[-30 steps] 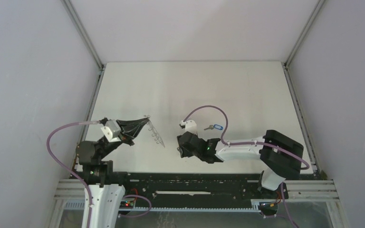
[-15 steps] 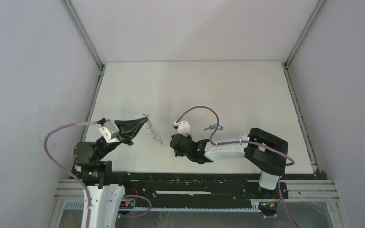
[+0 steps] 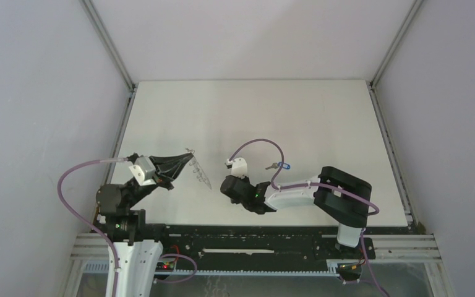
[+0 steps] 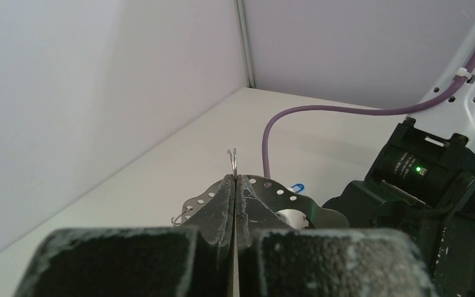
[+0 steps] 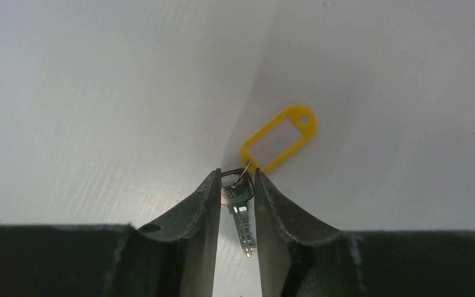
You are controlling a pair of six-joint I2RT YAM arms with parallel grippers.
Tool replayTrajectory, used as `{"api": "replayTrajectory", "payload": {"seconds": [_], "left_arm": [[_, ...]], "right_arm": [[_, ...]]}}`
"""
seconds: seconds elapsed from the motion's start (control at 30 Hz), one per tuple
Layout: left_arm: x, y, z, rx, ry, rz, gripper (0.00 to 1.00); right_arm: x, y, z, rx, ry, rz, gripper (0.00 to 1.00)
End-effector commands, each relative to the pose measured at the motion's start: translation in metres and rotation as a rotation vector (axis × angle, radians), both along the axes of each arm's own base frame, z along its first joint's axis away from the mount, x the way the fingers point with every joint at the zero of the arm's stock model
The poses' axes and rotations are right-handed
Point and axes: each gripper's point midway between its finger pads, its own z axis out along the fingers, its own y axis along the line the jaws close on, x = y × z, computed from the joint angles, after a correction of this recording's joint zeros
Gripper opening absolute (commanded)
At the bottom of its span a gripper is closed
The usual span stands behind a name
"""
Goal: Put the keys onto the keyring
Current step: Pick up the key from the center of the board.
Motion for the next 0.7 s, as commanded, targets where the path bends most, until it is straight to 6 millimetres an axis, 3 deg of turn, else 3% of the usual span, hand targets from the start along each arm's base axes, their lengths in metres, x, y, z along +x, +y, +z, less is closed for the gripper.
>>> {"api": "replayTrajectory", "payload": {"seconds": [0.0, 0.33, 0.5, 0.67], "left_arm": [[-0.008, 0.001, 0.024, -0.011, -0.057, 0.006, 0.0], [-0.009, 0.001, 0.021, -0.005, -0.046, 0.004, 0.0], [-0.009, 0.001, 0.02, 0.001, -0.048, 0.005, 0.0], [-0.009, 0.001, 0.019, 0.002, -0.049, 0.002, 0.0]], "right_arm": [[0.009, 0.013, 0.012, 0.043, -0.041, -0.022, 0.33], [0.019, 0.012, 0.011, 0.049, -0.044, -0.031, 0.28], [0.021, 0.012, 0.011, 0.053, -0.039, -0.028, 0.19], [0.023, 0.011, 0.009, 0.054, -0.034, -0.03, 0.16]]}}
